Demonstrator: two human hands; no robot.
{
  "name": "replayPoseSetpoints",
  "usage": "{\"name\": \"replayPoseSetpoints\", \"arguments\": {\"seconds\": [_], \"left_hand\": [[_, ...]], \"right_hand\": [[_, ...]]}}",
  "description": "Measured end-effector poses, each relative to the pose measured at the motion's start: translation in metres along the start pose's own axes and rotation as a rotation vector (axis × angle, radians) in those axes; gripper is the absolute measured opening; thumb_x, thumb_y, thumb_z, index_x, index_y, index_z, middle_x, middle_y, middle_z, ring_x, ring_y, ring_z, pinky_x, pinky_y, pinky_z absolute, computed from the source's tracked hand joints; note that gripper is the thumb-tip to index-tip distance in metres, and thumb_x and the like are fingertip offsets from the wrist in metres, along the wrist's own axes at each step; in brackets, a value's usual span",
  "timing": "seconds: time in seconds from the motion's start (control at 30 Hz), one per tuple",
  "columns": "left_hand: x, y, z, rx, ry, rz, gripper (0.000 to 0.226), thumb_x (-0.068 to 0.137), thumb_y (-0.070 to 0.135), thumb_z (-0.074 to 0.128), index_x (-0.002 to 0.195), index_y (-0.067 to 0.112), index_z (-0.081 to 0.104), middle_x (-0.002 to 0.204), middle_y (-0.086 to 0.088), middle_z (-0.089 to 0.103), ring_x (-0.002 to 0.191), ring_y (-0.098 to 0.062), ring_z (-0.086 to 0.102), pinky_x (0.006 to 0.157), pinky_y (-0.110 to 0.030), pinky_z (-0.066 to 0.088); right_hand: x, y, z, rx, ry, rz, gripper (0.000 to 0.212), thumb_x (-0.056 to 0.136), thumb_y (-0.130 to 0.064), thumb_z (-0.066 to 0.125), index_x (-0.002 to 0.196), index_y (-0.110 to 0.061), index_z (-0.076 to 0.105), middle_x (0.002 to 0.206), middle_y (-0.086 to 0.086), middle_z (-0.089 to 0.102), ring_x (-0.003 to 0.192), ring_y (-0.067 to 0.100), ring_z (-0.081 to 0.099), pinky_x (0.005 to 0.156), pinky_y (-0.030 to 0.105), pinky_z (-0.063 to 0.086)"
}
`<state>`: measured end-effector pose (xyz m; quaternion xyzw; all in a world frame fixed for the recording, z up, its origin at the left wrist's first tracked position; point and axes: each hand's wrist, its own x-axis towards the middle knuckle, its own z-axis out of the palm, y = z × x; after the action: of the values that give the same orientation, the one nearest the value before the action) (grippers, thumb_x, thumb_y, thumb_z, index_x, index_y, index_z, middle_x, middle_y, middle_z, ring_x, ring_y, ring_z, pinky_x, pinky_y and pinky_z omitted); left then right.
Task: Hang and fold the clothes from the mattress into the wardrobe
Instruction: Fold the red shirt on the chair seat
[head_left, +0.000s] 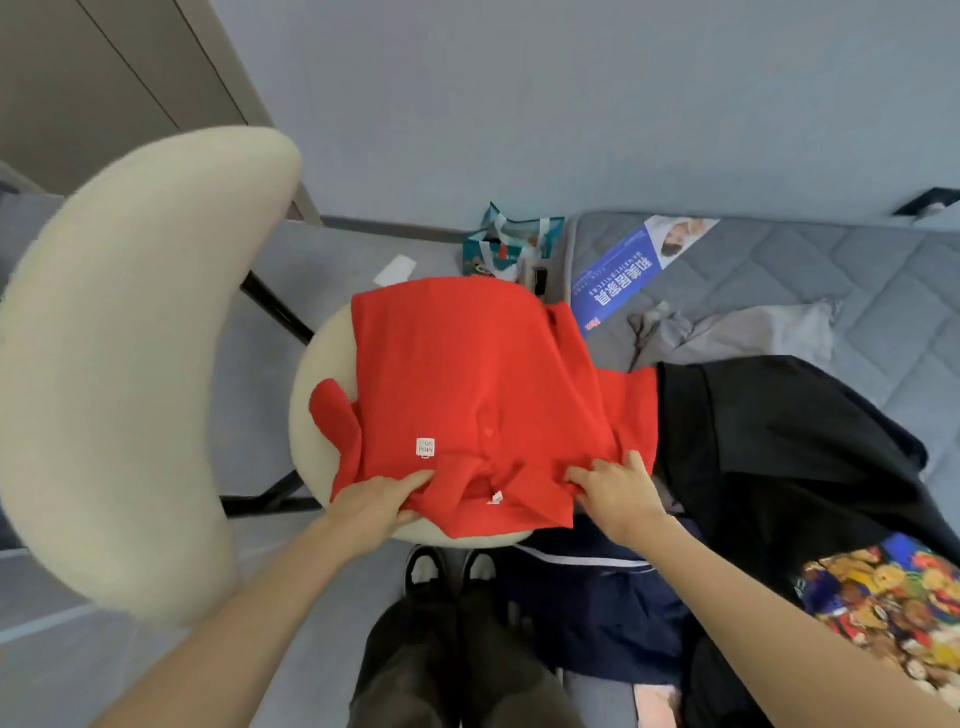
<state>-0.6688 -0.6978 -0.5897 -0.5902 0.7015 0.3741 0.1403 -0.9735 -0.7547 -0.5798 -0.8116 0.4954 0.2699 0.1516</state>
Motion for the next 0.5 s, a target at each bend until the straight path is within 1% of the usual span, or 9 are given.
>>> {"name": "replayPoseSetpoints", "arguments": {"seconds": [0.07, 0.13, 0.23, 0.33, 0.37, 0.43, 0.5], "left_hand": [[-0.001, 0.001, 0.012, 0.083, -0.089, -0.01, 0.06, 0.099, 0.027, 0.045, 0.149, 0.037, 0.015, 0.107, -0.005, 0.06, 0.1, -0.021, 0.058, 0.078, -0.032, 0.044], [-0.001, 0.0, 0.027, 0.097, -0.156, -0.031, 0.064, 0.099, 0.02, 0.042, 0.149, 0.04, 0.008, 0.105, -0.005, 0.059, 0.1, -0.023, 0.058, 0.079, -0.033, 0.046], [0.001, 0.004, 0.047, 0.069, -0.197, -0.067, 0.064, 0.101, 0.022, 0.039, 0.149, 0.043, 0.003, 0.12, -0.009, 0.056, 0.11, -0.026, 0.054, 0.089, -0.037, 0.044], [0.002, 0.004, 0.062, 0.075, -0.16, -0.13, 0.061, 0.1, 0.032, 0.04, 0.148, 0.044, 0.005, 0.128, -0.008, 0.046, 0.121, -0.028, 0.044, 0.102, -0.042, 0.034], [0.002, 0.002, 0.065, 0.026, -0.142, -0.165, 0.062, 0.099, 0.033, 0.043, 0.149, 0.043, 0.009, 0.129, -0.007, 0.043, 0.123, -0.028, 0.041, 0.105, -0.044, 0.032], [0.0, -0.004, 0.071, -0.143, -0.054, -0.232, 0.06, 0.096, 0.031, 0.049, 0.148, 0.037, 0.021, 0.128, -0.006, 0.042, 0.123, -0.026, 0.041, 0.106, -0.043, 0.033], [0.0, -0.009, 0.076, -0.389, 0.126, -0.305, 0.052, 0.095, 0.025, 0.052, 0.144, 0.027, 0.036, 0.125, -0.007, 0.044, 0.12, -0.024, 0.044, 0.103, -0.037, 0.038]], "right_hand": [[-0.002, -0.001, 0.012, -0.009, -0.073, -0.021, 0.045, 0.097, -0.011, 0.038, 0.138, -0.031, 0.039, 0.116, 0.0, 0.062, 0.108, 0.023, 0.058, 0.094, 0.032, 0.028], [-0.003, -0.003, 0.02, 0.019, -0.166, -0.004, 0.053, 0.096, -0.004, 0.036, 0.142, -0.03, 0.034, 0.119, 0.002, 0.061, 0.11, 0.025, 0.058, 0.093, 0.032, 0.036], [-0.004, -0.004, 0.033, 0.1, -0.306, 0.035, 0.056, 0.095, -0.004, 0.036, 0.143, -0.032, 0.035, 0.126, 0.004, 0.056, 0.115, 0.027, 0.054, 0.09, 0.036, 0.041], [-0.005, -0.006, 0.038, 0.192, -0.391, 0.07, 0.055, 0.092, -0.007, 0.04, 0.141, -0.031, 0.038, 0.131, 0.005, 0.047, 0.124, 0.028, 0.043, 0.093, 0.04, 0.042], [-0.004, -0.008, 0.038, 0.211, -0.375, 0.07, 0.052, 0.092, -0.009, 0.042, 0.139, -0.03, 0.039, 0.132, 0.005, 0.046, 0.124, 0.027, 0.042, 0.092, 0.04, 0.042], [0.001, -0.016, 0.036, 0.285, -0.275, 0.084, 0.044, 0.093, -0.014, 0.042, 0.134, -0.028, 0.046, 0.13, 0.003, 0.048, 0.123, 0.026, 0.043, 0.09, 0.038, 0.042], [0.009, -0.029, 0.031, 0.394, -0.164, 0.074, 0.037, 0.093, -0.016, 0.041, 0.126, -0.027, 0.053, 0.123, 0.002, 0.053, 0.118, 0.026, 0.048, 0.087, 0.036, 0.045]]}}
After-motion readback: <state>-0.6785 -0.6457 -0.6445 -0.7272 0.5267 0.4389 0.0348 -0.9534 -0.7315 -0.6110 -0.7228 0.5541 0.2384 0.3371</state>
